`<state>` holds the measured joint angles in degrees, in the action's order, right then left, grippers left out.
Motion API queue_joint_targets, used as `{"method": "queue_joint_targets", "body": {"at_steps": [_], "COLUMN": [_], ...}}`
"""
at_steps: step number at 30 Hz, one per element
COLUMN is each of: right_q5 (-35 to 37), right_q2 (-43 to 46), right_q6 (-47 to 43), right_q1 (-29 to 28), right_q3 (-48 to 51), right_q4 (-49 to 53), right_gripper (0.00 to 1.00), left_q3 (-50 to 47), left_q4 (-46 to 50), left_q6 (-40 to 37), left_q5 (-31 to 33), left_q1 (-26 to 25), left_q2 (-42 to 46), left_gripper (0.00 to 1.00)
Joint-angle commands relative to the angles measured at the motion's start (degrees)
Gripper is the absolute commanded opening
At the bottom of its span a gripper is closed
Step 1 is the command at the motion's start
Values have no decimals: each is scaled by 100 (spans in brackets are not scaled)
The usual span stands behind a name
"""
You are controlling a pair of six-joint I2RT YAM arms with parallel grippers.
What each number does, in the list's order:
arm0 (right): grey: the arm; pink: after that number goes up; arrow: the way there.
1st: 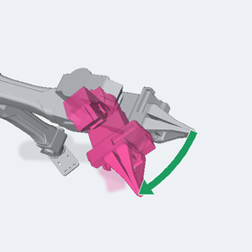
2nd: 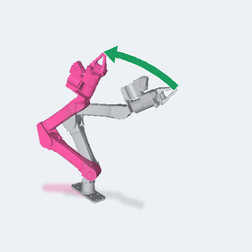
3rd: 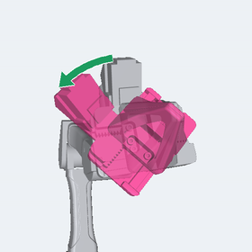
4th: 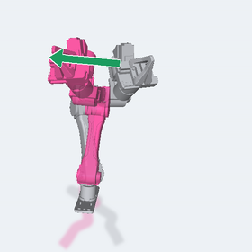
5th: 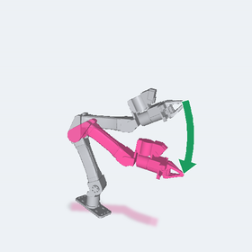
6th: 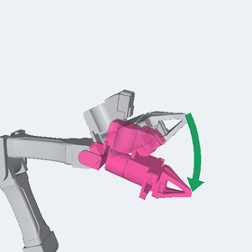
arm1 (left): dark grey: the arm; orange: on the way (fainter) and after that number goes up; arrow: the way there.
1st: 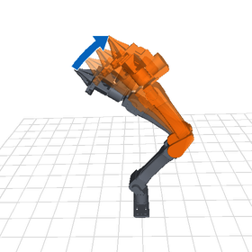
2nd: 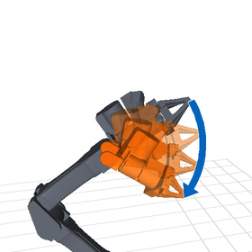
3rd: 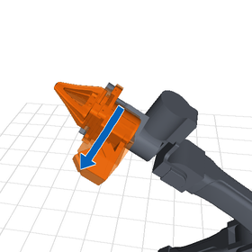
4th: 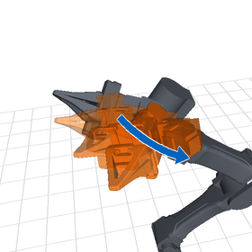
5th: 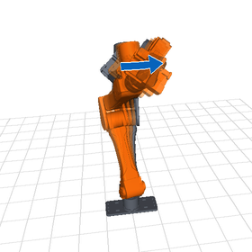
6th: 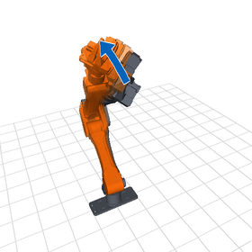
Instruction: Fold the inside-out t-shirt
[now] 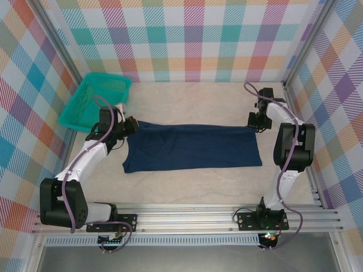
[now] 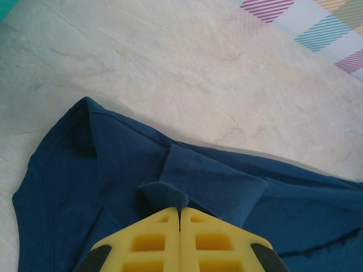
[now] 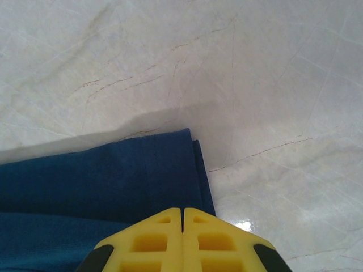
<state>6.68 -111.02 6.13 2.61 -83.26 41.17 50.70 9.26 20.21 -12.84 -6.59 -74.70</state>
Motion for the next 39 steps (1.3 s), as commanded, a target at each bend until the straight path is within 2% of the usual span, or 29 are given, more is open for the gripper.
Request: {"method": "queue_joint_targets", "body": {"at_steps": [1,13,16,18,21,24,28,31,32,36,39], "right_q5": [110,107,153,141,136,-49,-642,-1015,-1007,-1023,-1098], "right_q2": [188,255,210,194,390,947,1460,1286,1163,716,529], "right_q6": [107,187,225,263,348,363,260,213,209,278,301], "right_q1": [7,-4,-6,-3,-23,-87,-415,-854,-1013,-1311,-1385], "right_q3": [103,380,438,452,608,986,1419,1287,1179,778,579], "right_q4": [30,-88,-123,-137,-315,-773,-1404,-1516,-1501,-1446,-1358], "right_gripper": [3,5,9,16,30,41,47,49,49,49,49], "left_q3": [-198,-681,-881,-1034,-1132,-1183,-1368,-1454,-1293,-229,371], "left_q4": [-108,-193,-291,-408,-394,-255,-460,-978,-1030,-730,-551], "left_q6": [52,45,94,123,131,132,249,359,361,125,-268], "left_q5": [164,227,146,144,95,49,260,331,221,-351,-475], "left_q1": [-35,-96,-177,-236,-282,-299,-299,-299,-299,-324,-341], "left_q2": [170,31,-138,-312,-632,-698,-127,68,-87,-1372,-2100], "left_gripper": [0,0,0,0,11,23,37,48,52,55,58]}}
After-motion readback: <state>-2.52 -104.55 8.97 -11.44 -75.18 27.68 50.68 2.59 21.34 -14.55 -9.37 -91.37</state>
